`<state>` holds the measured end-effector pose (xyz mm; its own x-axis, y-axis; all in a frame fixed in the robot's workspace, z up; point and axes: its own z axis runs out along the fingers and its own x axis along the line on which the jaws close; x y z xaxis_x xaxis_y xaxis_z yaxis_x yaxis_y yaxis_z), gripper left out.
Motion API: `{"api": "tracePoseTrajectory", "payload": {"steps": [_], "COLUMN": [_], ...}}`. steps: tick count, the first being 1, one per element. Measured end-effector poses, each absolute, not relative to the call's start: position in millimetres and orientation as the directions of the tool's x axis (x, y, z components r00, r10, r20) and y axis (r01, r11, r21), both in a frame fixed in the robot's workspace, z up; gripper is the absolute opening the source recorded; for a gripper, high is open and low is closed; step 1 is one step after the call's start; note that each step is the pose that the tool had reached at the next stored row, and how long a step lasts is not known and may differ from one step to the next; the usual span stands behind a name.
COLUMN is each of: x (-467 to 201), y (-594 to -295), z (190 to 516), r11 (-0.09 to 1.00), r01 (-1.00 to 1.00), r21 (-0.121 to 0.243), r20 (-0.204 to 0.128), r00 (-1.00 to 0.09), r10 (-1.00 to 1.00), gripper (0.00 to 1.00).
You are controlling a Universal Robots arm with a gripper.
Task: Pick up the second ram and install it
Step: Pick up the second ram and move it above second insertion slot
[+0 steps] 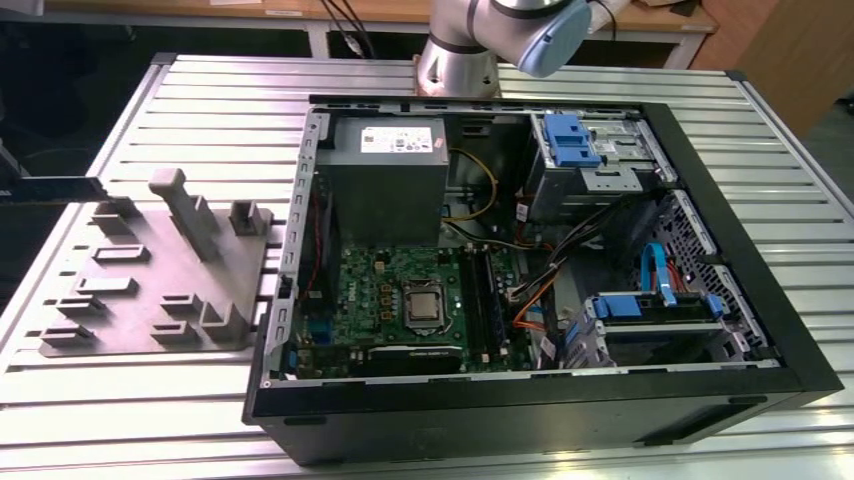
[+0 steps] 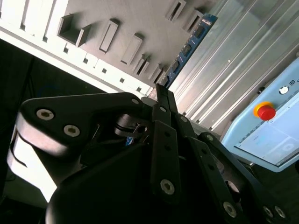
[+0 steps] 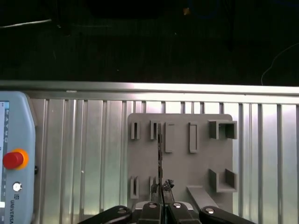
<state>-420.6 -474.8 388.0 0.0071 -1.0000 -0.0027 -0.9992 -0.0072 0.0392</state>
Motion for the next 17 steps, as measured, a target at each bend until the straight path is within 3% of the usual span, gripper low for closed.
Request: {"api": "tracePoseTrajectory", "payload": {"steps": [17], "x": [-389.3], "y": [-474.8], "z": [388.2], "r11": [-0.007], "r01": [-0.999], "r21": [0.039], "r20": [-0.003], "r00": [0.007], "r10": [-1.000], "gripper": [0.11]}}
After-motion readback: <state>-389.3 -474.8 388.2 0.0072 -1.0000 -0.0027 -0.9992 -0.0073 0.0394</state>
